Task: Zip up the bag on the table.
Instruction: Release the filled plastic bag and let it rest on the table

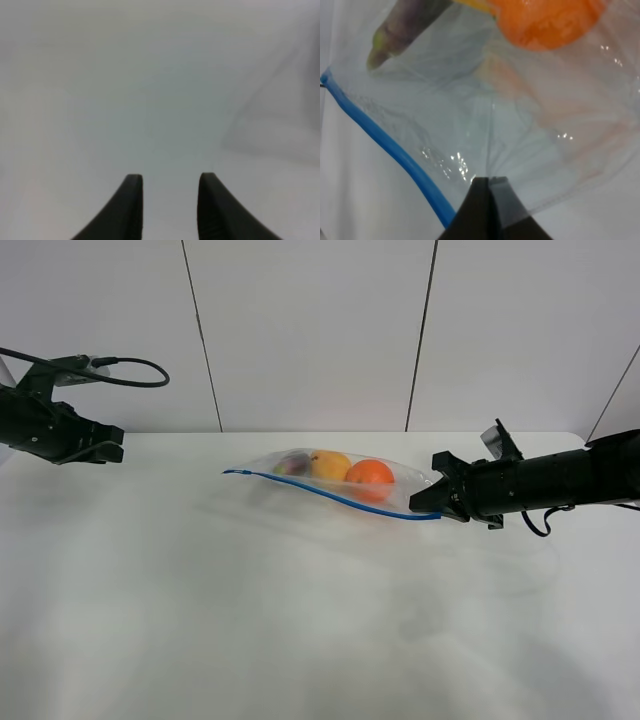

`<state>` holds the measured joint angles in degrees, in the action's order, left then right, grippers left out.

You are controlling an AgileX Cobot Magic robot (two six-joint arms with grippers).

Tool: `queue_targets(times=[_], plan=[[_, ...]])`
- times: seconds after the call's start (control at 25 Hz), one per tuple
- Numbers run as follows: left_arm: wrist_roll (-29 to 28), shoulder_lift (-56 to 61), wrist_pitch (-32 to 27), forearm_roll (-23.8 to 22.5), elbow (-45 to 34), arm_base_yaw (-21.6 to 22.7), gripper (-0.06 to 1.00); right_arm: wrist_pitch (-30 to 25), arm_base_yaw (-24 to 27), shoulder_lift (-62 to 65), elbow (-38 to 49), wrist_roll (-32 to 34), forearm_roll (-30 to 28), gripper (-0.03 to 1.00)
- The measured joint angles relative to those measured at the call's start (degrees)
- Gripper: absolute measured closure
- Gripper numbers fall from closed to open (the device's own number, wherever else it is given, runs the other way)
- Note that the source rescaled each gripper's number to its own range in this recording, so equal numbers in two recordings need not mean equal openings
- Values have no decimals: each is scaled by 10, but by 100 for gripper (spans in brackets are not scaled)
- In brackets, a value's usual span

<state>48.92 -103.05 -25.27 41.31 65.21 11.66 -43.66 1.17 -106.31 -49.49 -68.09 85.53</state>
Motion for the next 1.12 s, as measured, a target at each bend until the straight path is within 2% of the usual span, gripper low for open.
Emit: queue_targets(times=[0.28,0.56,0.88,1.0,1.12], plan=[[14,4,-42,-7,0,16,17,0,0,0,0,-1,0,97],[27,13,-49,-18,0,16,17,0,0,0,0,-1,-1,97],[47,92,-53,-24,-10,16,17,2,0,0,0,-4,-2,97],[64,131,-45,2,-33,16,17,2,0,0,0,-4,-2,97],[136,171,-21,76,-75,16,17,4,0,0,0,-4,-6,97]])
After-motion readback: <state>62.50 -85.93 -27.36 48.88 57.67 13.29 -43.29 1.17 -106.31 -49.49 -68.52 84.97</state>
